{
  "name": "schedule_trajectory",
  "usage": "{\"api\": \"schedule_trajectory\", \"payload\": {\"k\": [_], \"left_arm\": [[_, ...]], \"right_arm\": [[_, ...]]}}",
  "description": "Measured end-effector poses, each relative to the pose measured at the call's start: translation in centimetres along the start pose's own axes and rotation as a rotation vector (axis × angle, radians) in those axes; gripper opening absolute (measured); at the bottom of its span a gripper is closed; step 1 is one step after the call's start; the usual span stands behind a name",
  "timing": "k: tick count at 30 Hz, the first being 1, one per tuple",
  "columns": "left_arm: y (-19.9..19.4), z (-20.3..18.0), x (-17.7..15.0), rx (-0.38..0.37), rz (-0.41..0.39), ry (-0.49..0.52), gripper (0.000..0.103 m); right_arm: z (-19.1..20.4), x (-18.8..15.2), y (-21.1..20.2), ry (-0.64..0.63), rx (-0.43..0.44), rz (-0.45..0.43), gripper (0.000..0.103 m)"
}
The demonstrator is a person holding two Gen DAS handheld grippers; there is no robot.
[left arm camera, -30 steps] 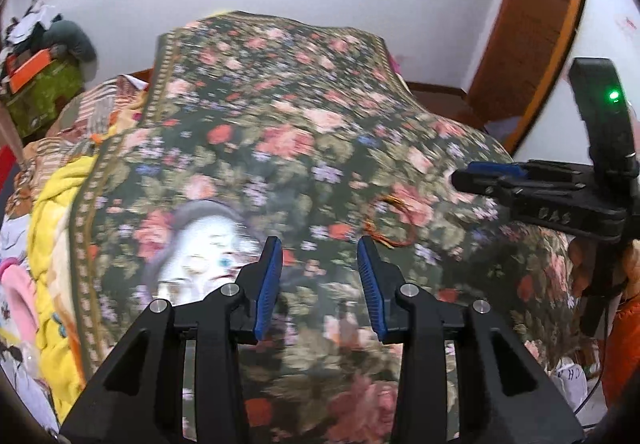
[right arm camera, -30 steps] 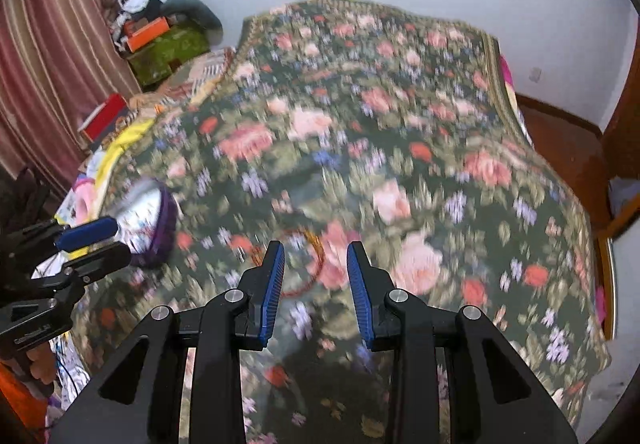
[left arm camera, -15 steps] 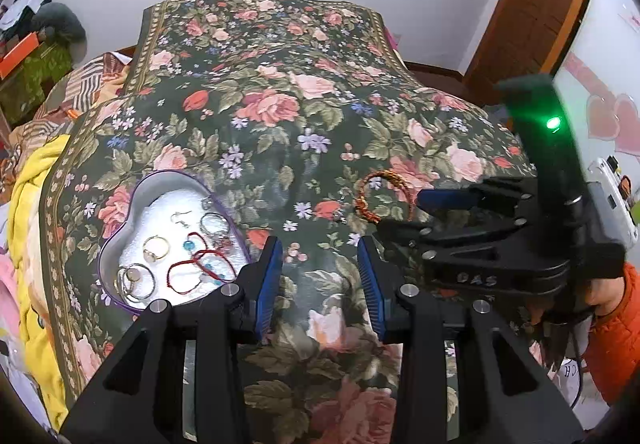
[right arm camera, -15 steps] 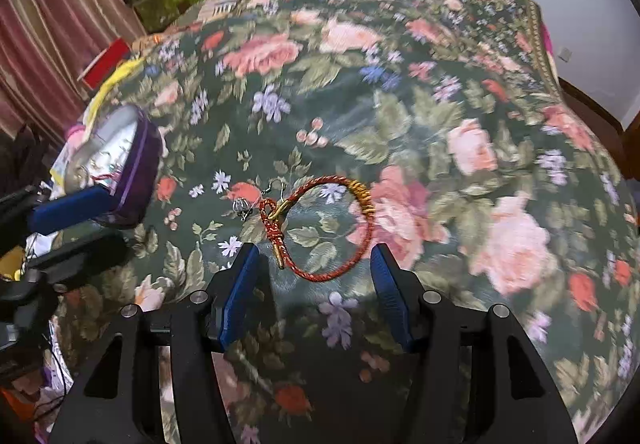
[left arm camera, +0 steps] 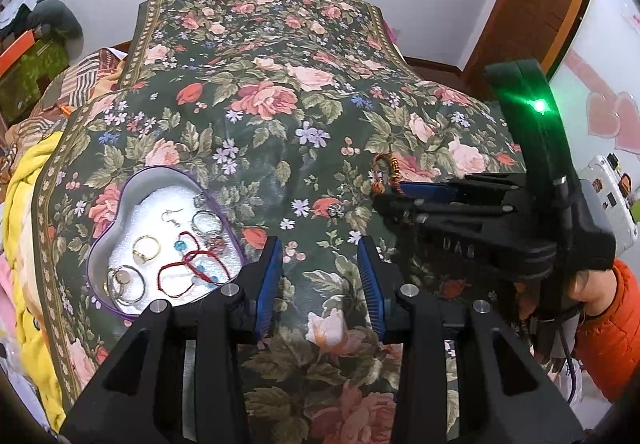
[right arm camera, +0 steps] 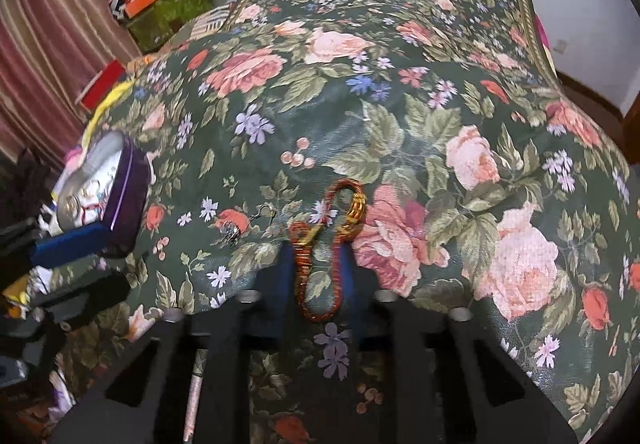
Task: Organize jewelry
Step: 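Lower the right tool onto the orange beaded bracelet and close it, then lift and carry the orange bracelet over the heart tin with the right tool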
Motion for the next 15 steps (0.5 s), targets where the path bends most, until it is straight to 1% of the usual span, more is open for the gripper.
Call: {"api": "schedule_trajectory", "payload": {"k": [2,10,12,15], "left_arm": [[0.3,-0.3,0.1,-0.009,0.006,0.004,0.038],[2.5,-1.4,1.0,-0.051,0.035,0.012,0.038],[3.4,-1.6,1.4,-0.042,0.044,0.021,0.038],[5.1,-1.5,1.9,0.023,0.063,0.042,0.038]], "right_arm": [[-0.5,0.0,-0.1,0.027,0.011,-0.002,0.011],[-2.6,0.0,-2.7,0.080,-0.007,-0.077,0.010],[-3.4,0.0,-3.6,0.093,-0.014,-0.102,0.010],[-4.3,0.0,-4.6,0.110,-0.016,-0.130,0.010]]}}
Point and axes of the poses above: each gripper's, at about its wrist camera, not at the fingertips, and y roughly the way its jaws point, z to its left, x to its top, the point moved 3 cm from there along y, roughly the way its jaws point, and after that the axes turned 13 degrees about -x, right-handed, at the moved point
